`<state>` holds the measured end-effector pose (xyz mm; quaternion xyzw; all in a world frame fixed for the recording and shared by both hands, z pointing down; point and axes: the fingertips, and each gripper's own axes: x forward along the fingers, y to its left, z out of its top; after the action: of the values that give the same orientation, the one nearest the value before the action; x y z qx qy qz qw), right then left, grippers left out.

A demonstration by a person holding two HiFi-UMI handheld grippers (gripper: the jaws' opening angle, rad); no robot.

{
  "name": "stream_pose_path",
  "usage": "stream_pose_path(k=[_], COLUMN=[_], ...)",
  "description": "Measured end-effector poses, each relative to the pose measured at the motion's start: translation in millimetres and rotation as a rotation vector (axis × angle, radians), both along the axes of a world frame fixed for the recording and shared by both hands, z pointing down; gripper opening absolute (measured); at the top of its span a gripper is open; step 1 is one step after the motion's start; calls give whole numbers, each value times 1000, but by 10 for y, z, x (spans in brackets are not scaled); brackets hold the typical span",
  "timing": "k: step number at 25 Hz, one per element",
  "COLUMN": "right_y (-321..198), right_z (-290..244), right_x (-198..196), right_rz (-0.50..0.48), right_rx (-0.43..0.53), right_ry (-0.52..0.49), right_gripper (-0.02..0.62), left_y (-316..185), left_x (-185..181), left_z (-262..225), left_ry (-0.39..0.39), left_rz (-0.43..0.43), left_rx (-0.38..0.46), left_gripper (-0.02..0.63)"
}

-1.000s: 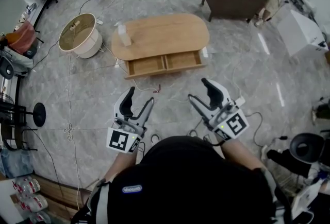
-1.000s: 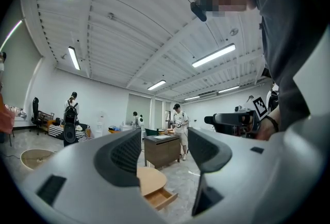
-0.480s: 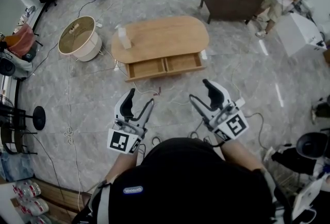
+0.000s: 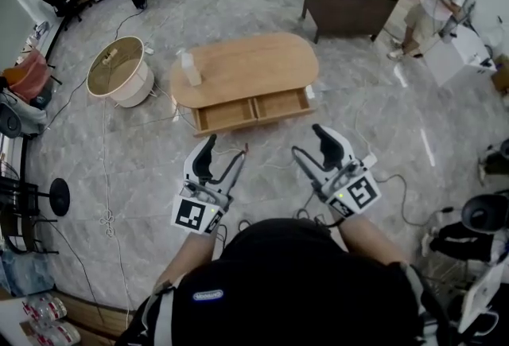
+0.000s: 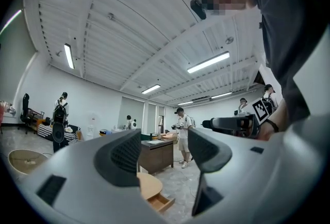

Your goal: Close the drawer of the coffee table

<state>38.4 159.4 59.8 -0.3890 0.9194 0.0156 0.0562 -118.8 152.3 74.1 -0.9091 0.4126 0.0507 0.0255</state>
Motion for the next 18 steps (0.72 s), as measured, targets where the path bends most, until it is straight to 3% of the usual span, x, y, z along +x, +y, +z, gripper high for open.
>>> stream_pose_path(k=[4, 18], right_y=[15, 67], right_z=[-15, 165], right_x=[-115, -138], right_rz=[25, 171], right_rx=[34, 4], right_ry=[6, 38], right_gripper=[239, 239], left_y=[-30, -87], left_x=[-114, -219], left_z=[59, 275], left_ry=[11, -5], left_rz=[26, 107], left_rx=[-4, -8], left_gripper=[262, 261])
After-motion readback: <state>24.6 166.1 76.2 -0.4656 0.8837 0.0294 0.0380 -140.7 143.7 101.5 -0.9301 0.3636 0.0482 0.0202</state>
